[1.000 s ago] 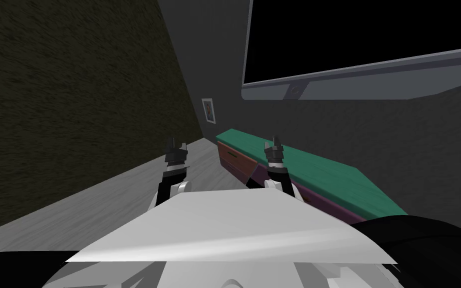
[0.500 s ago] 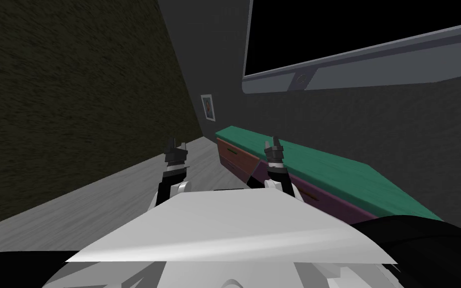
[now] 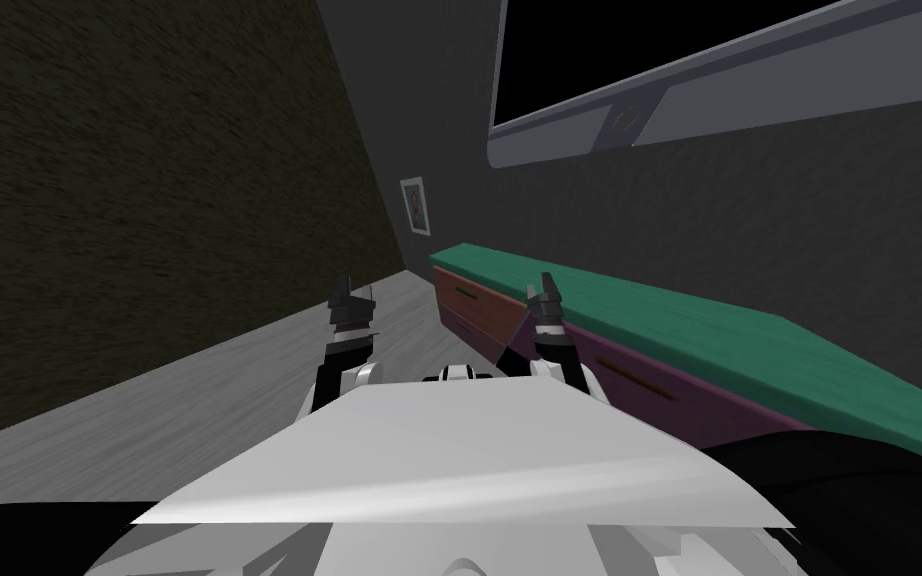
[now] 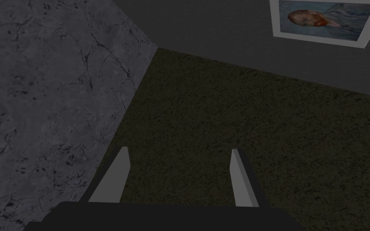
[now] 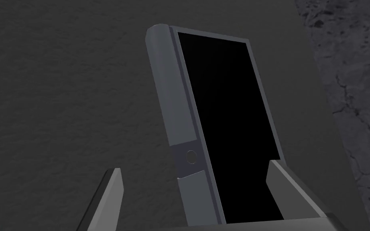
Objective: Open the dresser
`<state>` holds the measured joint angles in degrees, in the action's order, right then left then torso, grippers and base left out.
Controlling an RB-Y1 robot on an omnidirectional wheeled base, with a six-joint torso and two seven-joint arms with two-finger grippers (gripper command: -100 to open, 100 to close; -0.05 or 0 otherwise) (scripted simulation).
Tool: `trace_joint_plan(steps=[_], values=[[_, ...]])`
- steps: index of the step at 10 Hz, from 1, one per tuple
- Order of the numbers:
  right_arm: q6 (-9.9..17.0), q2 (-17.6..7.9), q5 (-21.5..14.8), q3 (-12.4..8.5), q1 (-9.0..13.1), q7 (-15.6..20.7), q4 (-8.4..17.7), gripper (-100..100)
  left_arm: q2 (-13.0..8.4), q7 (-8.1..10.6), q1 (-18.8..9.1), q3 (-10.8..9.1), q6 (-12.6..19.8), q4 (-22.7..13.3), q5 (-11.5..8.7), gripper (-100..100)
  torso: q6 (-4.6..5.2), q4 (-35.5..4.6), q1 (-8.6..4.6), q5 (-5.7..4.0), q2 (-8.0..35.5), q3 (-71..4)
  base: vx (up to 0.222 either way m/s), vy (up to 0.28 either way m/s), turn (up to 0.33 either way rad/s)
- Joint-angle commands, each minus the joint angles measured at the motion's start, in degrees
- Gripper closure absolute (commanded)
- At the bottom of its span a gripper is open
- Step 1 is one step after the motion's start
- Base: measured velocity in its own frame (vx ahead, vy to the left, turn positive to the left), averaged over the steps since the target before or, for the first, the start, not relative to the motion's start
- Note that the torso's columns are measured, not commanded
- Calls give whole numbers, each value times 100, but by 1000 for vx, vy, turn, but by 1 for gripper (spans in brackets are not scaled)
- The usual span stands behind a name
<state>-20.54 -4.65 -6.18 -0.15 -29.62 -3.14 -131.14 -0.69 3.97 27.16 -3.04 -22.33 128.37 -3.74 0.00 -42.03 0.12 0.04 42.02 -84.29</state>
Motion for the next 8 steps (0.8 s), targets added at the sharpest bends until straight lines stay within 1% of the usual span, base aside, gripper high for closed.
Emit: trace_joint_plan(steps=[1, 4, 8], values=[[201, -200, -295, -8, 53, 228, 186, -100, 0, 0, 0, 0, 0, 0, 0, 0, 0, -16, 3, 0, 13, -27, 42, 98, 17], [557, -356, -773, -11, 135, 578, 420, -100, 0, 0, 0, 0, 0, 0, 0, 0, -1, -25, -13, -4, 28, -26, 40, 98, 21], [1144, -487, -1499, -14, 267, 1167, 785, -100, 1, 0, 0, 1, 0, 0, 0, 0, 0, -24, -8, -2, 26, -29, 61, 115, 29]])
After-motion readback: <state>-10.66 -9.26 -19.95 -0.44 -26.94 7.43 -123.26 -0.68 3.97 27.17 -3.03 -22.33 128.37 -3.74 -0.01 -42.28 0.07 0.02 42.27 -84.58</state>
